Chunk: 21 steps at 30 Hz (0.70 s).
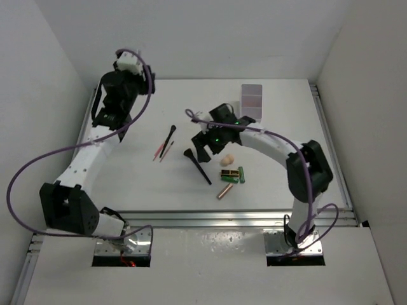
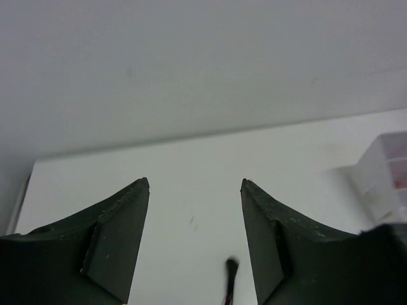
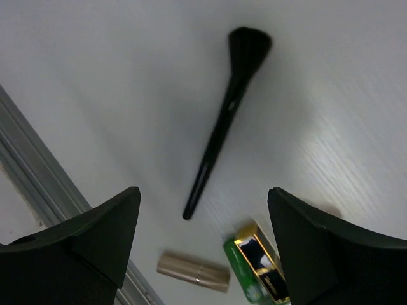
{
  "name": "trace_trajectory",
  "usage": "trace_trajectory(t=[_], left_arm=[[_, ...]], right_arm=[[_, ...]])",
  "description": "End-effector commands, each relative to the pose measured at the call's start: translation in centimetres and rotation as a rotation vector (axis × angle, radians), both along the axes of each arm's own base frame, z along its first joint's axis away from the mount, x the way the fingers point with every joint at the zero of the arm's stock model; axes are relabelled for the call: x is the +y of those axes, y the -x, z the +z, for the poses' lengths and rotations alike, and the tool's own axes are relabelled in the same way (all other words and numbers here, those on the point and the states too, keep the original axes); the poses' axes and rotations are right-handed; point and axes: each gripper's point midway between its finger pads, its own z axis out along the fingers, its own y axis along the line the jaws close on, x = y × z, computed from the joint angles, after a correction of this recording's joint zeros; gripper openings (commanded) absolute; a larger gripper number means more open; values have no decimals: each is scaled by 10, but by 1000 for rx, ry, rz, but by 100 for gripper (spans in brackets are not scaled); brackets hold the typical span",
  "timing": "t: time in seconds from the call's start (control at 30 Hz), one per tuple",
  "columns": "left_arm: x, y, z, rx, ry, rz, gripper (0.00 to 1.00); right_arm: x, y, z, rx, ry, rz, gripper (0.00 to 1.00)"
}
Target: Organize the makeup
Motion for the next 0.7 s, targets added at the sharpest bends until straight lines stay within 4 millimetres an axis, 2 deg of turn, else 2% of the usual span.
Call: trace_trajectory(t=[0.0,0.03,0.07,0.1,0.13,0.2,0.23,0.27,0.33,0.37,0.4,0.47,0.53,0.63,0.67], left_arm=[[70,29,-93,277,-52,239,65],[80,38,-98,290,-41,269,65],[87,44,-102,295,-40,285,65],[96,55,-97,280,-11,315,65],[110,62,-114,310,-6,355,65],[119,73,-120,315,-11,403,65],[124,78,-133,330,-17,430,65],[126,84,-131,317,-25,438,65],[133,89,-144,320,-26,467,65],[133,91,-145,316,-16,468,65],[133,92,-150,325,-9,469,65],[134,92,-153,326,13,481,65],[134,93,-147,307,19,481,65],[134,94,-146,298,11,480,65],[134,94,-146,298,11,480,65]], right_arm=[[33,6,-11,39,5,40,81],[47,1,-14,32,1,49,80],[51,1,-28,59,25,33,79],[55,0,-40,81,40,30,79],[62,-5,-45,79,44,25,77],[69,-2,-59,95,58,24,76],[70,-4,-63,89,72,15,76],[73,0,-77,93,106,16,75],[67,-5,-88,58,167,-20,69],[62,-5,-103,55,222,-53,67],[57,-8,-108,52,248,-88,67],[50,-7,-120,78,282,-109,63],[46,-11,-129,69,313,-124,59],[44,-9,-138,78,340,-110,40],[41,-14,-141,68,372,-122,27]])
